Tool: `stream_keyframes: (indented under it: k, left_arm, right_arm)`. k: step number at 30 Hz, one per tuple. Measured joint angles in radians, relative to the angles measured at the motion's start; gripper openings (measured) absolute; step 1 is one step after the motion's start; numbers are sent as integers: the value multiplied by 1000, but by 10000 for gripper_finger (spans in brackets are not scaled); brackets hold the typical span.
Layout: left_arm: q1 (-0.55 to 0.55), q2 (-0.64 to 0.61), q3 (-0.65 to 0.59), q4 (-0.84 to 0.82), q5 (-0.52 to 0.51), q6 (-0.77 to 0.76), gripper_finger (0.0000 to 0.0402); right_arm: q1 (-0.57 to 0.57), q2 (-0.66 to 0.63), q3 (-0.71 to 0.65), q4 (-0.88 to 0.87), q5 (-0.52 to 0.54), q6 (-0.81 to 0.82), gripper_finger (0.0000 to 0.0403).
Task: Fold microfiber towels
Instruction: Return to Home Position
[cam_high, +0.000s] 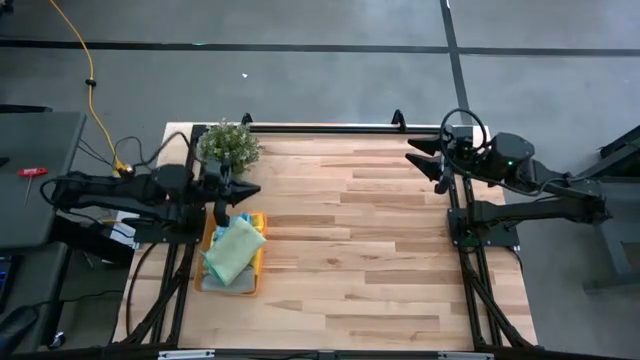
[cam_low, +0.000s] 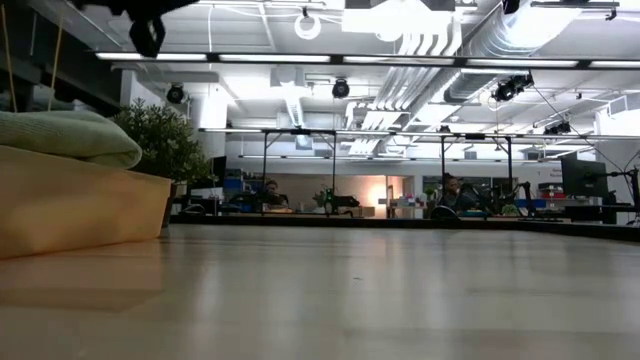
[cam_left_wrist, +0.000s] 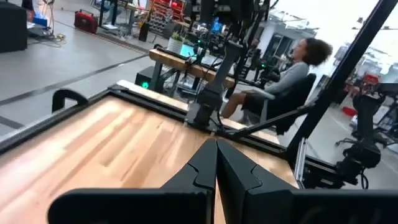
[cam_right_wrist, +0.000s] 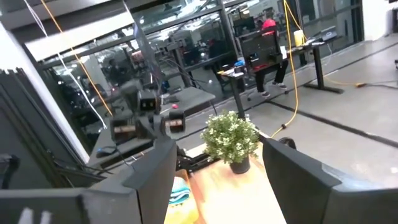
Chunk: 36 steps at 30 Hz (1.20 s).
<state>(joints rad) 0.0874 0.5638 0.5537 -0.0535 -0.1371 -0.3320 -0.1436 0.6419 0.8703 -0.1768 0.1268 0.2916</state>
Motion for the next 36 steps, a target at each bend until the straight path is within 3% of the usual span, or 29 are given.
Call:
stream_keyframes:
  k: [7,20,23,29,36]
  left_arm:
    - [-76,-151,-211,129,-25,-16,0]
    - [-60,-564,-368,-87,20,-37,0]
    - [-60,-558,-400,-89,21,-65,0]
    - [-62,-560,-539,88,31,-103,0]
    - [-61,-523,-542,81,17,-95,0]
  right_arm:
    - [0,0,0,-14,0,24,231]
    - [0,0,0,-71,-8,180,231]
    - [0,0,0,-82,-8,183,231]
    - [0,0,0,-83,-10,209,231]
    - [1,-2,0,-82,-55,225,231]
